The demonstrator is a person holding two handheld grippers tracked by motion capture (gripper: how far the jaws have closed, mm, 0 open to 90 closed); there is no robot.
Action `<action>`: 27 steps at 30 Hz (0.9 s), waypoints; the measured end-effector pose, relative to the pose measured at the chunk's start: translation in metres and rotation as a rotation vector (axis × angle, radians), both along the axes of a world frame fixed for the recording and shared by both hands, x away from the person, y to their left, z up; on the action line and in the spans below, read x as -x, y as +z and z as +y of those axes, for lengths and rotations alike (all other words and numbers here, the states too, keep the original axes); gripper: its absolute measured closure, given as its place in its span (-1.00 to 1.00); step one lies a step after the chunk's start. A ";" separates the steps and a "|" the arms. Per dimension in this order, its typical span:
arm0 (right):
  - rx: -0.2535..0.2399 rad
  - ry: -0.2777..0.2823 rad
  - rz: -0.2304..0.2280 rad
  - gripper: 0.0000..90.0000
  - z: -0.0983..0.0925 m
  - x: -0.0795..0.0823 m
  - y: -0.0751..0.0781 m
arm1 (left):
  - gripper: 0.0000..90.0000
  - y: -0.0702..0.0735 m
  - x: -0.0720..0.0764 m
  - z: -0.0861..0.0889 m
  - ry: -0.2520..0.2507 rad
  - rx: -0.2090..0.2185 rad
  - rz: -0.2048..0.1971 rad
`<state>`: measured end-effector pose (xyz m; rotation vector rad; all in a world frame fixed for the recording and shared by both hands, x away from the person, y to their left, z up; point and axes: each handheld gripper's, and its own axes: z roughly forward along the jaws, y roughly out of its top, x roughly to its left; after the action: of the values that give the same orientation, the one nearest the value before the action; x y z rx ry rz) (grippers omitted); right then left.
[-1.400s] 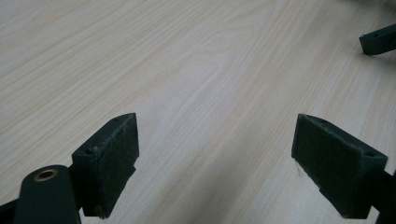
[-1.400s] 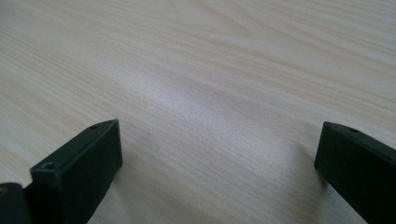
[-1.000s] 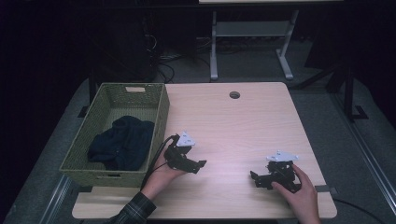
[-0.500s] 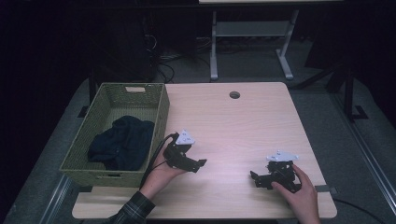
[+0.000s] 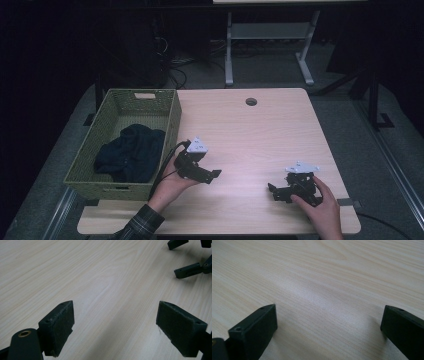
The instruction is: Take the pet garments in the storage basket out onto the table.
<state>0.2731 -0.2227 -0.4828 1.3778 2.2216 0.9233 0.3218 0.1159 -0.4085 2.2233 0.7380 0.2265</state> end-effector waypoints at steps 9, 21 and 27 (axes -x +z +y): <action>0.000 0.000 0.000 -0.99 0.000 0.000 0.000 | -0.68 0.008 -0.002 0.001 -0.010 0.014 0.015; 0.000 0.000 0.000 -0.99 0.000 0.000 0.000 | -0.72 0.026 -0.004 0.006 -0.031 0.034 0.010; 0.000 0.000 -0.001 -0.99 0.000 0.000 0.000 | -0.72 0.033 -0.005 0.010 -0.024 0.043 0.002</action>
<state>0.2731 -0.2228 -0.4828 1.3766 2.2213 0.9237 0.3270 0.1256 -0.3751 2.1905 0.7108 0.1945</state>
